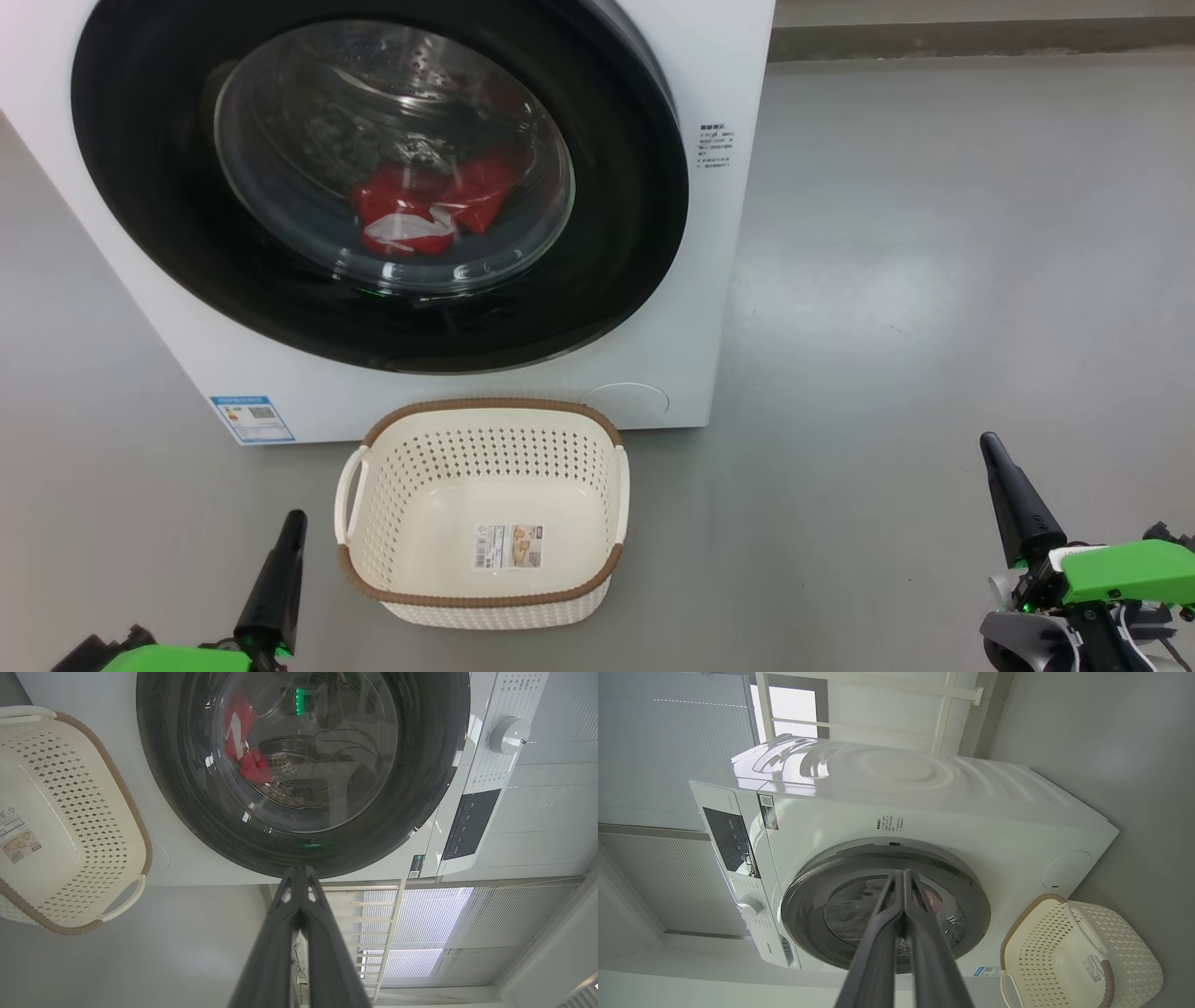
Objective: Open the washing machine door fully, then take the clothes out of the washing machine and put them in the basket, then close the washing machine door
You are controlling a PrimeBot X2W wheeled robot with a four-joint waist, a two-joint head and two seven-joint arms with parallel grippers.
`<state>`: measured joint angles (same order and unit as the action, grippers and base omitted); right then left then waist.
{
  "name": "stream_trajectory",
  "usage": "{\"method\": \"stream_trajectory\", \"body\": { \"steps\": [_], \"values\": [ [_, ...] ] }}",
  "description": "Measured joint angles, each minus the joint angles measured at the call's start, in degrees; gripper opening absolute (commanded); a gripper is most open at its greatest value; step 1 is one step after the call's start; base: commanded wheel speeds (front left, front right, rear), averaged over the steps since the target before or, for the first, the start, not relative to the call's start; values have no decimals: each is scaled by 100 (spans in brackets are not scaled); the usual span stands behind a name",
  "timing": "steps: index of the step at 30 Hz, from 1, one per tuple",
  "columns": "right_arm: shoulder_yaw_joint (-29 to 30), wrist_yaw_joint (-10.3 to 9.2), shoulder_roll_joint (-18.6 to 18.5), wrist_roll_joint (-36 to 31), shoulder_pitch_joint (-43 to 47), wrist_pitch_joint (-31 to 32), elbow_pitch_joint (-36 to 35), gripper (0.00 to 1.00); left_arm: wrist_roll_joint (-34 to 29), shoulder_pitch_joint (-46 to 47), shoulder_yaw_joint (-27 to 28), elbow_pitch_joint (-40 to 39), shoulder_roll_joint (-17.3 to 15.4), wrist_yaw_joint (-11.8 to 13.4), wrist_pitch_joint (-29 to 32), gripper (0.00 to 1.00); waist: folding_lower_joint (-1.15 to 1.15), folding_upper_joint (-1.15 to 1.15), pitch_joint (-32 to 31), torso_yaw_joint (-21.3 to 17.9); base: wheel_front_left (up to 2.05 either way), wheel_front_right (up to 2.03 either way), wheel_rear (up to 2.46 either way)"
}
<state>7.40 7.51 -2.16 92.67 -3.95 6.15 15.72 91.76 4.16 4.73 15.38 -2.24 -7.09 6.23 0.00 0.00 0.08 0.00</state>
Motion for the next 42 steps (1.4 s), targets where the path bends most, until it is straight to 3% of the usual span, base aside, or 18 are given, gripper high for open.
{"method": "stream_trajectory", "body": {
  "steps": [32,33,42],
  "values": [
    [-38,2,52,1,75,-8,151,0,-1,-86,-26,136,20,1,-3,0,0,0,0,0,0,0,0],
    [-59,2,81,1,134,-8,224,100,-1,-139,-37,210,34,2,-3,100,0,0,0,0,0,0,0],
    [-250,1,108,2,257,-77,335,100,-11,-250,-135,308,97,4,-87,100,2,0,1,6,0,0,0]
  ]
}}
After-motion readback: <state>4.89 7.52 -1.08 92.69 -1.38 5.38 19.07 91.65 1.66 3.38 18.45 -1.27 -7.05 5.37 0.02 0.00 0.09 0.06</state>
